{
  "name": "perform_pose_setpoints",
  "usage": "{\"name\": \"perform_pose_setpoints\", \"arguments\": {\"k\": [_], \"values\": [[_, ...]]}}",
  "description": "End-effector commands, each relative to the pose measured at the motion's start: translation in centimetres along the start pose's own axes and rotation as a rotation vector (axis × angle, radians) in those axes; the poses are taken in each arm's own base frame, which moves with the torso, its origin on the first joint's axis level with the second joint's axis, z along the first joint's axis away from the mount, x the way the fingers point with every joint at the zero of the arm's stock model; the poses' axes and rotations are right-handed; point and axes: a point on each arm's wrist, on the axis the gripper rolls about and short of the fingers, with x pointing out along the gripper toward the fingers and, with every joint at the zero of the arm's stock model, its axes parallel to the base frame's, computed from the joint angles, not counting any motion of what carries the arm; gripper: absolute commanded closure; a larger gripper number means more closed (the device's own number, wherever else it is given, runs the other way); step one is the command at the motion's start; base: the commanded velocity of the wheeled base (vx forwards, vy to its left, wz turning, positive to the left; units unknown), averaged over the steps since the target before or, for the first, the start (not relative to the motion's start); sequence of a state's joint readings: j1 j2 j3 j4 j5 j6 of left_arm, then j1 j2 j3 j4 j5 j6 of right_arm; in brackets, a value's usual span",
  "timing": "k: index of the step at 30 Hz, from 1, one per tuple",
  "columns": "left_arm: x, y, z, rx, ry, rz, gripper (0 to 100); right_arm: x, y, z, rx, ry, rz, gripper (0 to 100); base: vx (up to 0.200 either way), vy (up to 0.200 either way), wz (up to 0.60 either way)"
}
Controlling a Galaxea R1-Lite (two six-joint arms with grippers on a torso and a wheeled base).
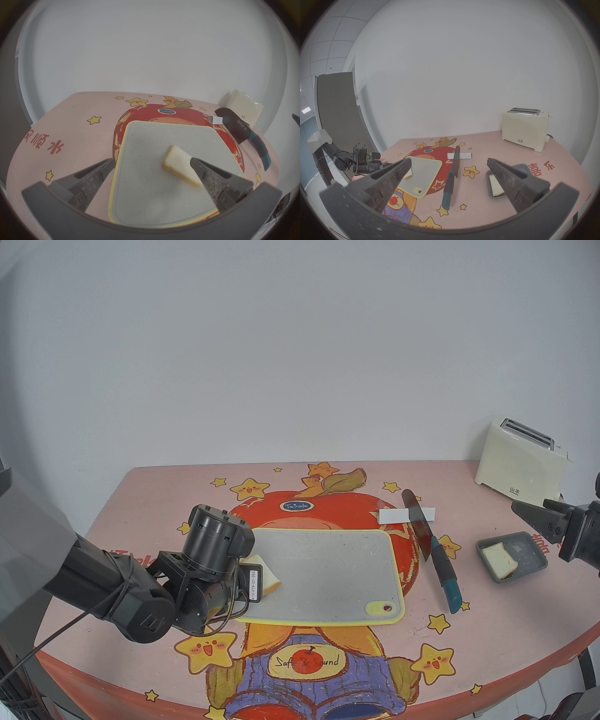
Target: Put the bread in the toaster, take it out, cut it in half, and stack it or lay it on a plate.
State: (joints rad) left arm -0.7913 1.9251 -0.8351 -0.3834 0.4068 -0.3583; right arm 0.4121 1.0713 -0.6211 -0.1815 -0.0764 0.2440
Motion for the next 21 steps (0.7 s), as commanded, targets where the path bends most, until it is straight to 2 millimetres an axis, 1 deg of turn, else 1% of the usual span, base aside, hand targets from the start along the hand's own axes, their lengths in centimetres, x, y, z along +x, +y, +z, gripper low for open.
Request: {"name": "perform_pose_setpoints", "arguments": {"k": [1,9,11,16,17,18,21], "values": [[-0.1,0.0,0.0,-0.001,0.000,-0.002,100,0.1,0.0,0.0,0.000,0.001,0.000,0,0.000,0.000,0.00],[-0.3,0.2,0.1,-0.004,-0.004,-0.002,100,0.1,0.0,0.0,0.000,0.003,0.000,0,0.000,0.000,0.00],[-0.7,0.2,0.3,-0.007,-0.012,-0.005,100,0.1,0.0,0.0,0.000,0.003,0.000,0,0.000,0.000,0.00],[-2.8,0.7,1.8,-0.024,-0.076,-0.029,100,0.1,0.0,0.0,0.000,0.003,0.000,0,0.000,0.000,0.00],[-2.8,0.7,1.8,-0.024,-0.076,-0.029,100,0.1,0.0,0.0,0.000,0.003,0.000,0,0.000,0.000,0.00],[-3.5,0.8,2.2,-0.020,-0.094,-0.035,100,0.1,0.0,-0.1,-0.001,0.004,-0.001,0,0.000,0.000,0.00],[-4.4,1.1,2.4,-0.018,-0.114,-0.044,100,0.1,0.0,-0.1,-0.001,0.006,-0.001,0,0.000,0.000,0.00]]}}
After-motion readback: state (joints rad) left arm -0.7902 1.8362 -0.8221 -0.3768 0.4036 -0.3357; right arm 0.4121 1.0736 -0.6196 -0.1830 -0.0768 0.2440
